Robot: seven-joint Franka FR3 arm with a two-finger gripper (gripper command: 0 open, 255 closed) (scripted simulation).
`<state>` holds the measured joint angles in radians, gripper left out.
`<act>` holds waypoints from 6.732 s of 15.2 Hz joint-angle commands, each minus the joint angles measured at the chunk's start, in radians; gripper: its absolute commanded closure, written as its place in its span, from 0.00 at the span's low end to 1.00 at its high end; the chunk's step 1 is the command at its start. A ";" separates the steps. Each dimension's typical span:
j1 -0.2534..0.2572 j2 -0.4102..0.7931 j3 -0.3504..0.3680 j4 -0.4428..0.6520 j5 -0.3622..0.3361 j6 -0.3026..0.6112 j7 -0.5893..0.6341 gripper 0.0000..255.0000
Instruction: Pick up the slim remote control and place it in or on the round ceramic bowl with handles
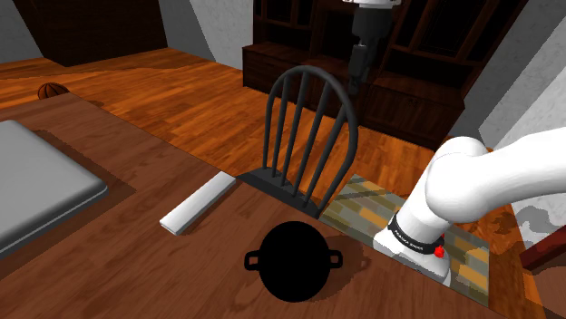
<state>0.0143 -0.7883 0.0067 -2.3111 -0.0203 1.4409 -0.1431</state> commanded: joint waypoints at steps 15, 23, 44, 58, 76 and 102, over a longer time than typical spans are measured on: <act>0.172 0.382 0.035 0.026 0.013 0.392 -0.312 0.00; 0.256 0.602 0.086 0.102 0.017 0.559 -0.475 0.00; 0.395 1.002 0.211 0.247 -0.056 0.847 -0.710 0.00; 0.396 1.016 0.210 0.241 -0.060 0.866 -0.707 1.00; 0.390 0.925 0.217 0.311 -0.030 0.708 -0.729 1.00; 0.421 0.653 0.253 0.263 0.044 0.493 -0.697 1.00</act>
<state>0.4279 -0.1023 0.2520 -2.0143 0.0143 1.9309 -0.8517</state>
